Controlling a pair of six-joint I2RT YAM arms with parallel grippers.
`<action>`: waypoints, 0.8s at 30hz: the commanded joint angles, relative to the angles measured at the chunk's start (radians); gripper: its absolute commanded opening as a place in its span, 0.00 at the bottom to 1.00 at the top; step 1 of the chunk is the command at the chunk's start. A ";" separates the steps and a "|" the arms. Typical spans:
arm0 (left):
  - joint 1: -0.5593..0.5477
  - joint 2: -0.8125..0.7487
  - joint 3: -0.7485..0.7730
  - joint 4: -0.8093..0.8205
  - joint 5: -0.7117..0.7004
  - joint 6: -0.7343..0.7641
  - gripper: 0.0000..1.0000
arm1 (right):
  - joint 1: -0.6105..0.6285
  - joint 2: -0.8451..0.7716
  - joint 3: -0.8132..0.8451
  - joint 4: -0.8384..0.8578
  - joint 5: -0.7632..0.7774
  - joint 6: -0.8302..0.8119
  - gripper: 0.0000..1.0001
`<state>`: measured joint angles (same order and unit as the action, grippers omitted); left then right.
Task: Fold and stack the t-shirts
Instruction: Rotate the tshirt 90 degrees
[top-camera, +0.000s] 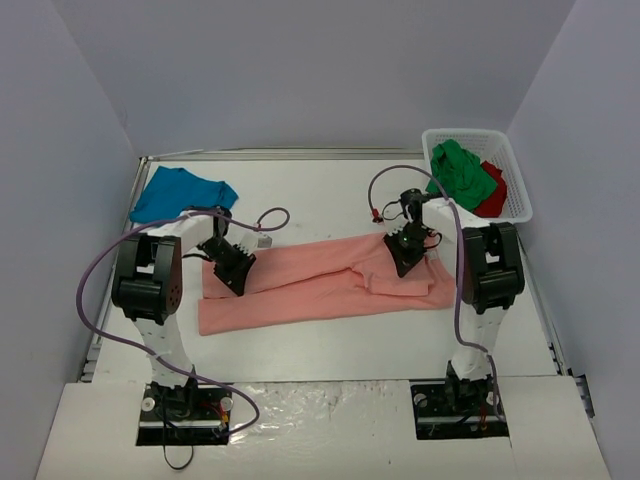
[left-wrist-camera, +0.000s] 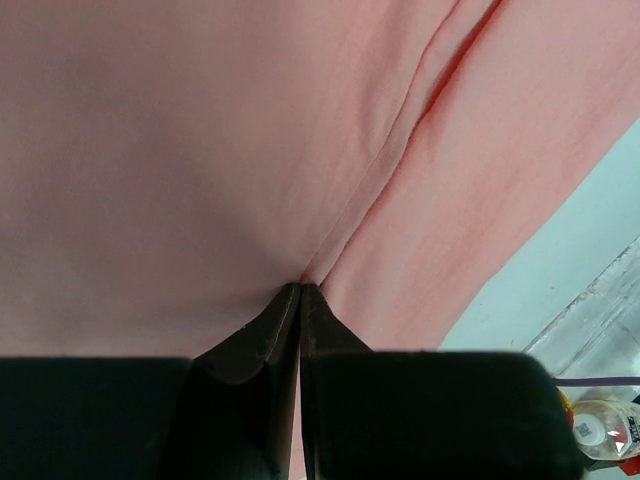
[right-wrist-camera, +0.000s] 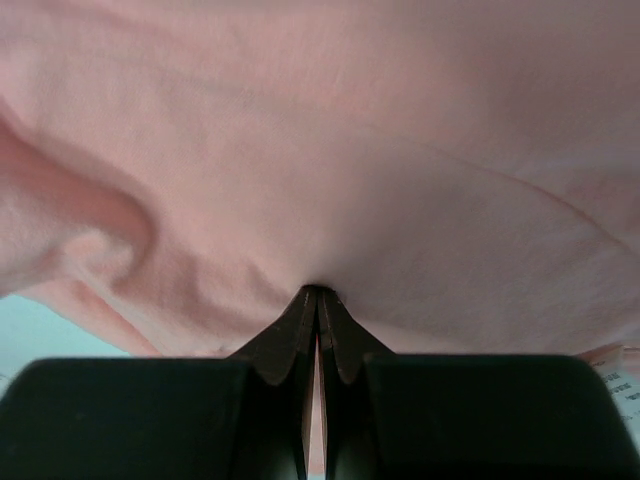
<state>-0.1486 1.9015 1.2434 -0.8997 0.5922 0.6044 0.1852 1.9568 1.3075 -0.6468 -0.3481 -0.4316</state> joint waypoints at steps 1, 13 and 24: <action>-0.025 0.016 -0.064 -0.001 -0.080 0.001 0.02 | 0.005 0.088 0.134 0.024 0.049 0.025 0.00; -0.115 0.070 -0.029 -0.080 -0.060 -0.005 0.02 | 0.003 0.574 0.831 -0.159 -0.057 0.102 0.00; -0.296 0.145 0.056 -0.126 -0.057 -0.054 0.02 | 0.033 0.771 1.245 -0.171 0.046 0.155 0.00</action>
<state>-0.4015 1.9820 1.2972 -1.0473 0.5800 0.5491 0.2077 2.6640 2.5149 -0.8139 -0.4015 -0.2890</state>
